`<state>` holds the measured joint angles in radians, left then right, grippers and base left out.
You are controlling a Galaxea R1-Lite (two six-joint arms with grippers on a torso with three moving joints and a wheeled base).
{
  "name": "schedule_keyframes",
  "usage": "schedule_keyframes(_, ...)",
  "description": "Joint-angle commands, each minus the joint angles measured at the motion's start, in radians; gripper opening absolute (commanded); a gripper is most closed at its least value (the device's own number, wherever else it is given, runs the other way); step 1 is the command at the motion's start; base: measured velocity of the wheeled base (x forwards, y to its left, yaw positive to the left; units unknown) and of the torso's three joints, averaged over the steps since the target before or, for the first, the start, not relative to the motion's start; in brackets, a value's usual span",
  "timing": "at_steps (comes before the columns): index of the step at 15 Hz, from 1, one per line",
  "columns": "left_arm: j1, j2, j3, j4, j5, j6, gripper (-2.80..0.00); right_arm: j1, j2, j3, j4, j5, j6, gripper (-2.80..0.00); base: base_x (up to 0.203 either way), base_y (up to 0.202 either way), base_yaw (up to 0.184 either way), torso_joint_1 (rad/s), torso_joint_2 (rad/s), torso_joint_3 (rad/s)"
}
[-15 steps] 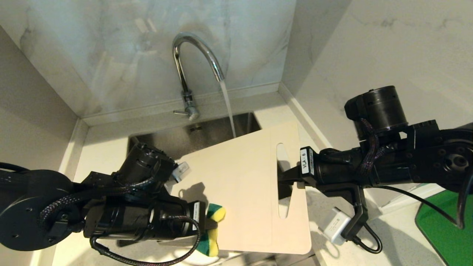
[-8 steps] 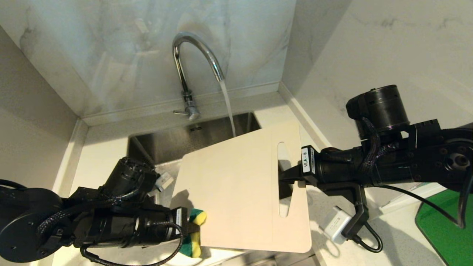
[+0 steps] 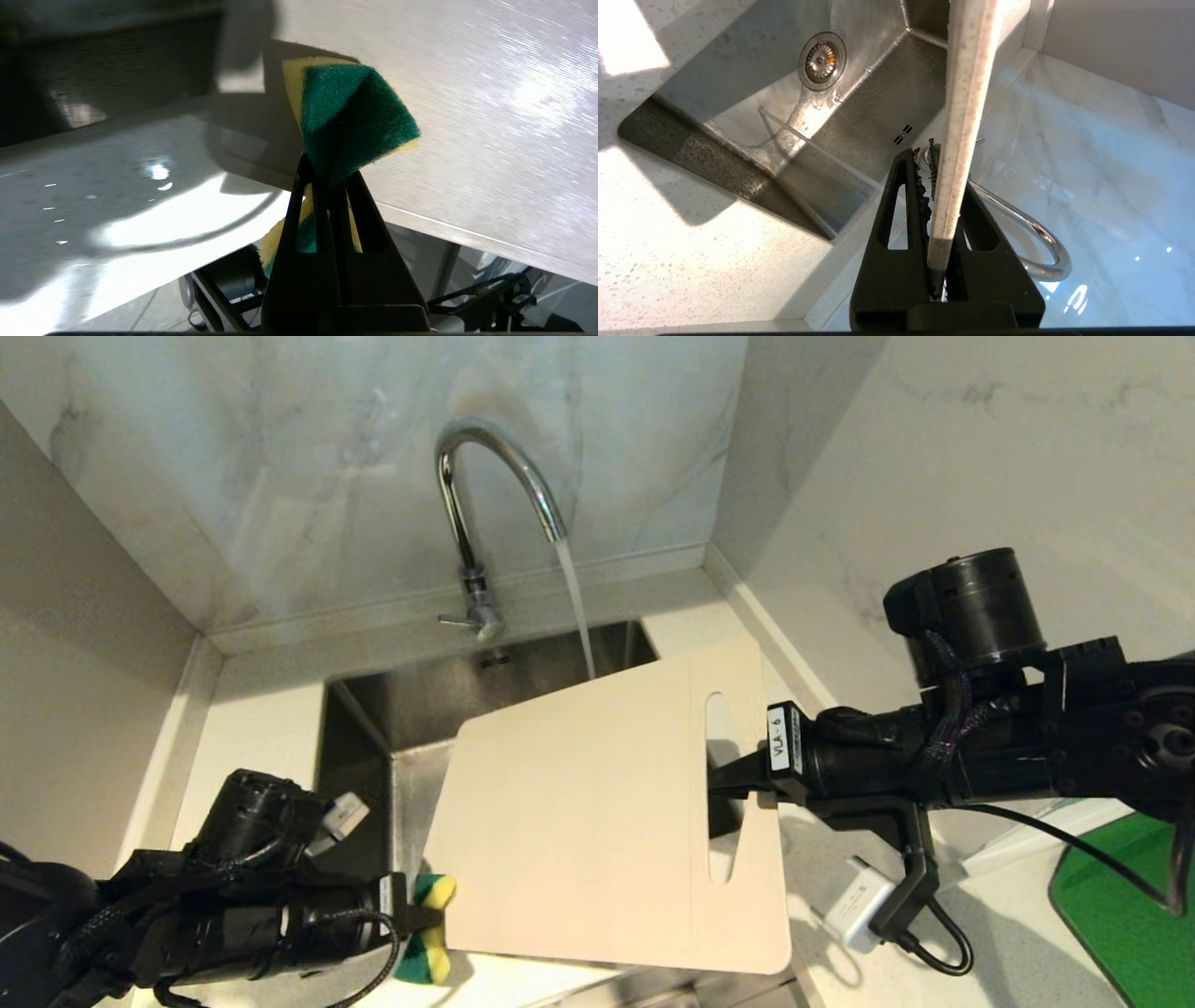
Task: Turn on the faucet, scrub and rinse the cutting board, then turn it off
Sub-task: Scrub the cutting board underwater
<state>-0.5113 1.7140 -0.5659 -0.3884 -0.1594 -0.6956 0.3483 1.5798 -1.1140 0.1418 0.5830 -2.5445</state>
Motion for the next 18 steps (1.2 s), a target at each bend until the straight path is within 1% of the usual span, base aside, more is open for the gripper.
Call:
schedule_keyframes(1,0.059,0.001,0.043,-0.025,-0.010,0.004,-2.80,0.000,-0.006,0.003,0.002,0.002,-0.015,-2.80,0.000,0.000,0.000,0.000,0.00,0.000)
schedule_keyframes(4,0.118,-0.003,0.078,-0.043,-0.014,0.025,-2.80,0.000,-0.011,0.003,0.002,0.001,-0.016,-2.80,0.000,0.000,0.000,0.000,0.00,0.000)
schedule_keyframes(6,0.134,-0.008,0.083,-0.044,-0.018,0.027,-2.80,0.000,-0.012,0.003,0.002,0.003,-0.014,-2.80,0.000,0.000,0.000,0.000,0.00,0.000)
schedule_keyframes(8,0.148,-0.034,0.073,-0.059,-0.036,0.024,-2.80,0.000,-0.013,0.006,0.002,0.002,-0.016,-2.80,0.000,0.000,0.000,0.000,0.00,0.000)
schedule_keyframes(10,0.153,-0.075,0.052,-0.071,-0.042,0.016,-2.80,0.000,-0.013,0.015,0.002,0.001,-0.016,-2.80,0.000,0.000,0.000,0.000,0.00,0.000)
schedule_keyframes(13,0.160,-0.148,0.020,-0.058,-0.037,0.014,-2.80,0.000,-0.015,0.017,0.002,0.001,-0.016,-2.80,0.000,0.000,0.000,0.000,0.00,0.000)
schedule_keyframes(16,0.206,-0.199,-0.048,0.015,-0.040,0.019,-2.80,-0.002,-0.018,0.023,0.002,0.001,-0.014,-2.80,0.000,0.000,0.000,0.000,0.00,0.000)
schedule_keyframes(18,0.216,-0.225,-0.099,0.042,-0.039,0.019,-2.80,-0.004,-0.023,0.025,0.002,0.001,-0.014,-2.80,0.000,0.000,0.000,0.000,0.00,0.000)
